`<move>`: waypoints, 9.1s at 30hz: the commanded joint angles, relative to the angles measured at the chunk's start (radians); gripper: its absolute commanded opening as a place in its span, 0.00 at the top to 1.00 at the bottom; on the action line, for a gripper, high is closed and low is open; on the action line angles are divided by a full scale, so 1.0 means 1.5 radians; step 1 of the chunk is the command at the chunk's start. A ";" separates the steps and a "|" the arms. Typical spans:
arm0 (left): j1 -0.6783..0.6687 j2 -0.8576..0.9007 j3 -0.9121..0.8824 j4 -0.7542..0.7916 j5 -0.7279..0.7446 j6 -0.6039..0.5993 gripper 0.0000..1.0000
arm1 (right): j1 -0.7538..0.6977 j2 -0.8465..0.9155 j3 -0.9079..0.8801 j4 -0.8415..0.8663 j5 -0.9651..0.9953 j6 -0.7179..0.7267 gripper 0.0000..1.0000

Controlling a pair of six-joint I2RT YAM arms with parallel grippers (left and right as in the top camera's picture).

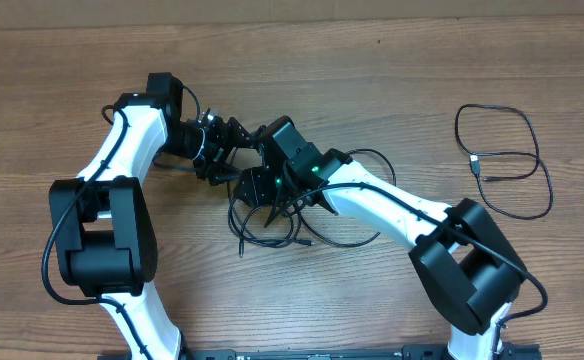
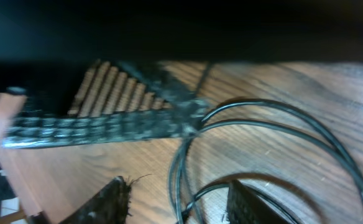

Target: Untangle cables

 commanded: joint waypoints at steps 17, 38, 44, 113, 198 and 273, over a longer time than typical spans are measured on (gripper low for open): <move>0.079 -0.003 -0.001 0.018 -0.120 -0.001 0.27 | 0.042 0.037 -0.005 0.013 0.031 -0.005 0.53; 0.160 -0.003 -0.025 -0.065 -0.201 0.115 0.25 | 0.096 0.113 -0.004 0.087 0.182 -0.005 0.96; 0.147 -0.003 -0.056 -0.070 -0.202 0.182 0.24 | 0.086 0.079 -0.003 0.072 0.129 -0.005 0.96; 0.074 -0.003 -0.168 0.132 0.039 -0.043 0.93 | -0.045 -0.102 -0.003 0.025 -0.095 -0.002 0.96; 0.074 -0.003 -0.188 0.085 -0.529 -0.031 0.95 | -0.802 -0.686 -0.003 0.117 -0.033 0.003 0.96; 0.006 -0.006 -0.108 0.065 -0.240 0.187 0.12 | -0.355 -0.129 -0.004 -0.337 -0.060 -0.147 0.00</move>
